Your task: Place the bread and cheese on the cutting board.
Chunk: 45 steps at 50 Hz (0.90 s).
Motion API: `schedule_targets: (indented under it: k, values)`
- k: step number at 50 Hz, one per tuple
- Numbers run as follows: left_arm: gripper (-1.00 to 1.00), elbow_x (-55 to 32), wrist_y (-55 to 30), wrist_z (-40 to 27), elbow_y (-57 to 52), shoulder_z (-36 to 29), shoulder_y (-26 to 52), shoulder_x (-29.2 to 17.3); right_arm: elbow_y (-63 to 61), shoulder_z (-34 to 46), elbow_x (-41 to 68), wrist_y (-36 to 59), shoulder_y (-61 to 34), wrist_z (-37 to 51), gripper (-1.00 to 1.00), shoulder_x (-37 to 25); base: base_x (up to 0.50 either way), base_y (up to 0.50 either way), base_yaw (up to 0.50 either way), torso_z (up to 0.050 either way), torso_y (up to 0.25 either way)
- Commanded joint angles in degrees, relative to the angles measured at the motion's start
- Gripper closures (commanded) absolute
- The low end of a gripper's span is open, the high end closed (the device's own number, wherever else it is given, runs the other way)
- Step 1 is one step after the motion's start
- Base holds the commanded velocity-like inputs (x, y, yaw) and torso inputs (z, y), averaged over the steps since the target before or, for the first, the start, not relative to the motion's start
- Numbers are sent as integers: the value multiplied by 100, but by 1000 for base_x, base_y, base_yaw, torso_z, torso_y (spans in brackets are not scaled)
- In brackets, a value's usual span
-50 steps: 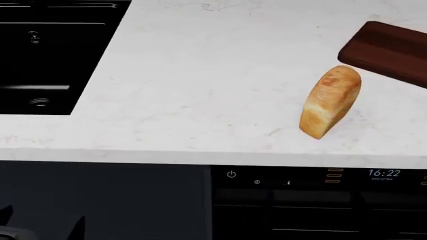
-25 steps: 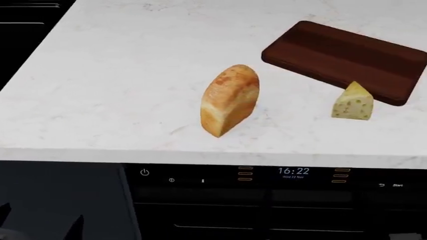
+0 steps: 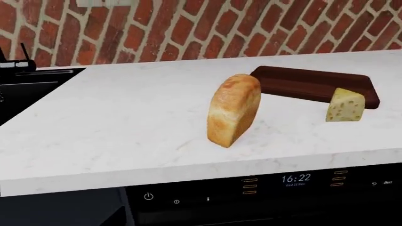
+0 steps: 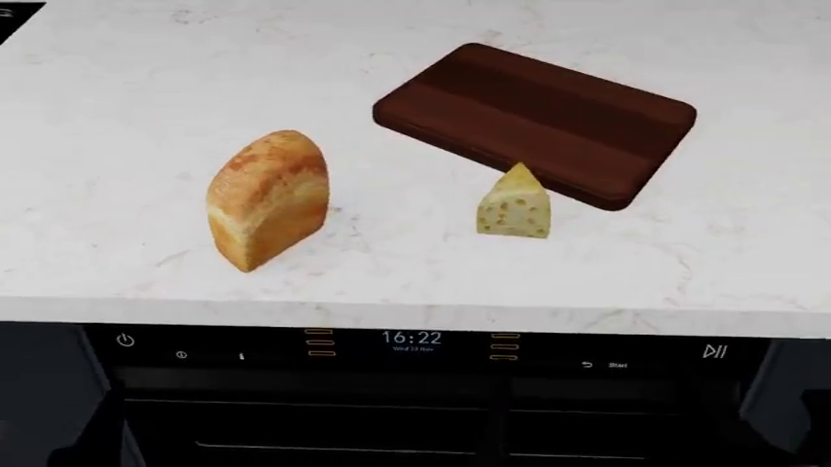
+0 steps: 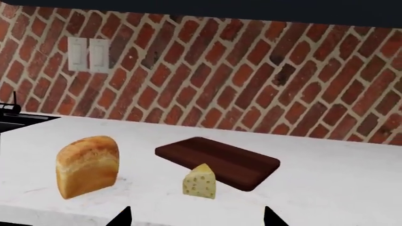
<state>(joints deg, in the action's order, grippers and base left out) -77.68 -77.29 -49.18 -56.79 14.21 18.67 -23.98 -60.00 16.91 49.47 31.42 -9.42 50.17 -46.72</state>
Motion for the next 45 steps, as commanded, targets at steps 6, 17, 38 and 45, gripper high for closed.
schedule_targets:
  k: [6, 17, 38, 45]
  values:
    - [-100, -836, 363, -607, 329, 499, 532, -356, 28, 560, 307, -628, -290, 417, -100, -630, 291, -467, 0, 0, 0]
    - [-100, -1327, 453, -950, 116, 554, 594, -659, 20, 1087, 187, -835, -547, 542, -100, -812, 494, -188, 0, 0, 0]
    - [-100, -3663, 1452, -2112, -173, 1137, 754, -2064, 5, 3072, 238, -2219, -1807, 1337, -100, -1861, 500, -157, 0, 0, 1]
    - [-100, -3527, 1060, -1586, 263, 1657, 635, -2421, 8, 3932, 143, -2712, -2356, 1593, -100, -2288, 500, -156, 0, 0, 1]
